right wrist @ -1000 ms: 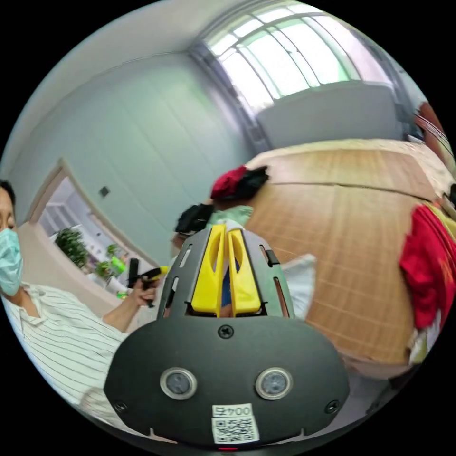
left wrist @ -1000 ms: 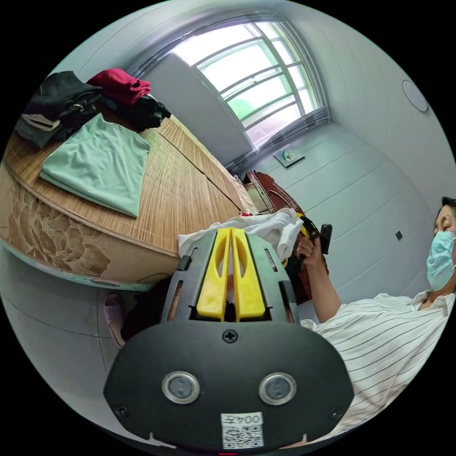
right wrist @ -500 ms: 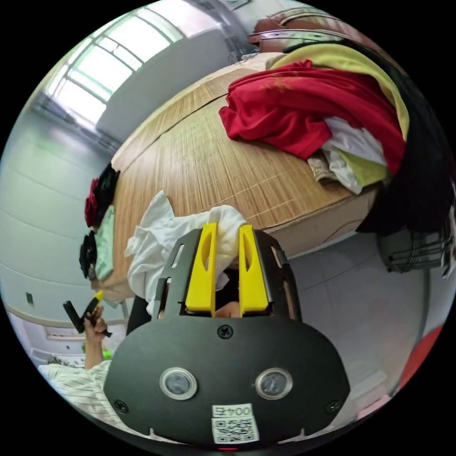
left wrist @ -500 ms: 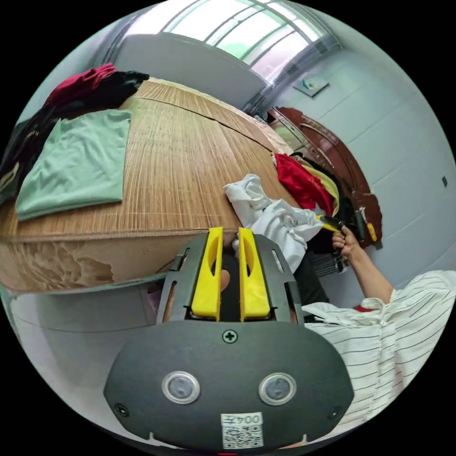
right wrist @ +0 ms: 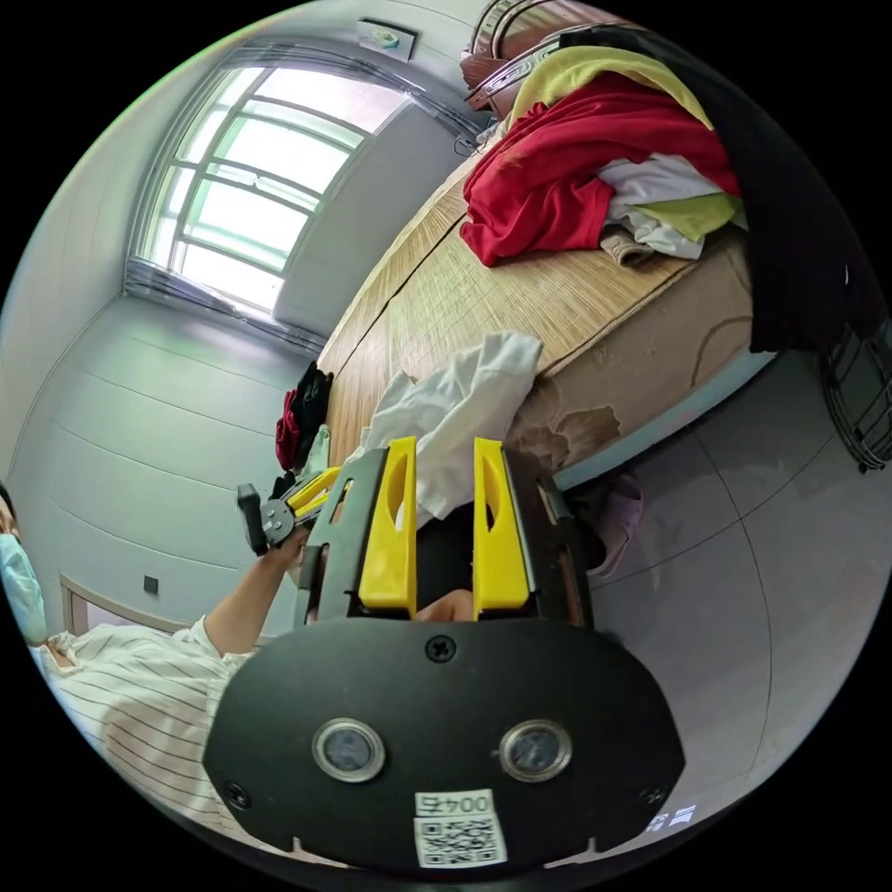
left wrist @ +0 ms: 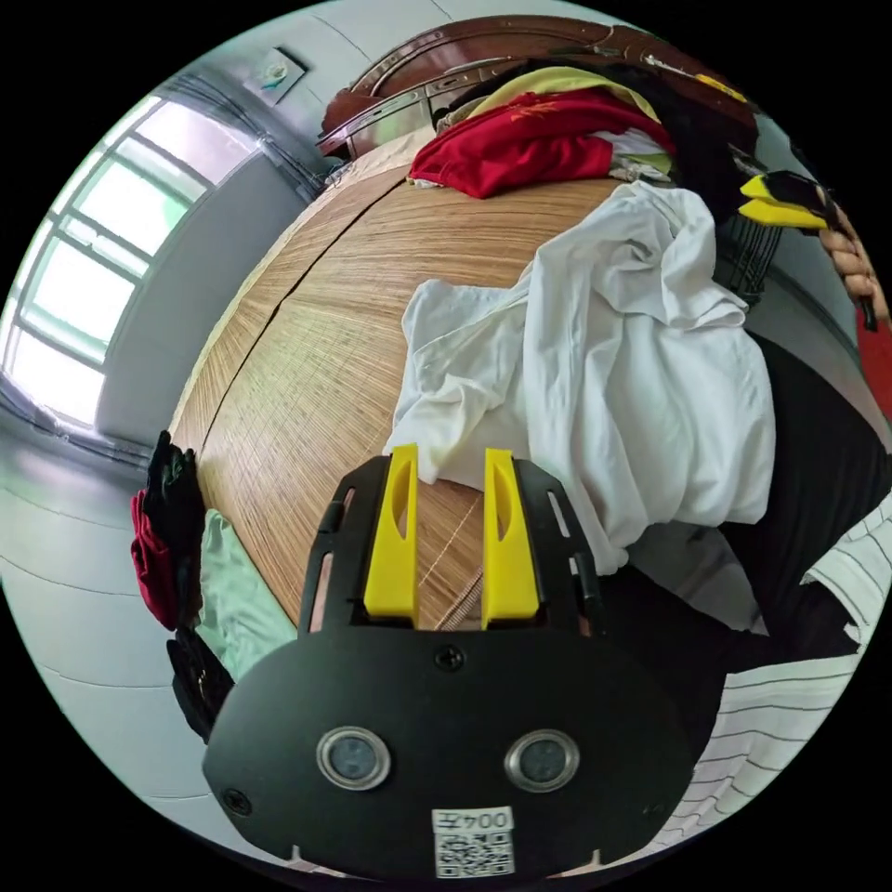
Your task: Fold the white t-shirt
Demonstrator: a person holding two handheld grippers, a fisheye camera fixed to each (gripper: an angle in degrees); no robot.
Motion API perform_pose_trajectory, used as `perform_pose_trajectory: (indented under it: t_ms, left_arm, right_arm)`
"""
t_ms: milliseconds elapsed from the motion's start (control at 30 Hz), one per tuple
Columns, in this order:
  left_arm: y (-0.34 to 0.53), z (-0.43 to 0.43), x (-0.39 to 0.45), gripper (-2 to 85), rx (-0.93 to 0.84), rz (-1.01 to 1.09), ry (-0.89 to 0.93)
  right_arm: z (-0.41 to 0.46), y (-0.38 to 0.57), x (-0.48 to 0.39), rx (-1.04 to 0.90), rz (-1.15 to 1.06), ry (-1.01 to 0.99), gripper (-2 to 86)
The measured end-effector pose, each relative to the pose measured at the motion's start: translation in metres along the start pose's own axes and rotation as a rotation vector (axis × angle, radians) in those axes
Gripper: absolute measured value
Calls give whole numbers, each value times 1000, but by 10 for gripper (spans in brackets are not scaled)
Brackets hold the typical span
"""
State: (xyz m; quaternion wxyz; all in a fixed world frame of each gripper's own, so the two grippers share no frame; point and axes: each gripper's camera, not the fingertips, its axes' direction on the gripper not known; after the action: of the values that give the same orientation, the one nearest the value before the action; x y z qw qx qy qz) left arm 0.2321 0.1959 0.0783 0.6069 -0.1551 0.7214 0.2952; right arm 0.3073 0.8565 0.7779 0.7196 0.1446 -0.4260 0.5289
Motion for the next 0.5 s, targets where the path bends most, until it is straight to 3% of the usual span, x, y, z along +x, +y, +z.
perform_pose_trajectory:
  t_ms: [167,267,333,400,500]
  left_arm:
    - [-22,9,12,37,-58,-21,-71]
    - [-16,-26,-24,17,48,-220,84]
    - [16,-72,-69,10,200,-492,270]
    - [46,-102,-90,7,316,-602,402]
    - [82,-132,-99,5,390,-635,434]
  right_arm:
    - [1,34,-3,-22,11,-19,94]
    - [6,47,-19,-26,-16,-11,95]
    - [9,53,-36,-22,-66,8,97]
    - [15,58,-66,-20,-159,35,99]
    - [31,61,-102,-36,-268,63,102]
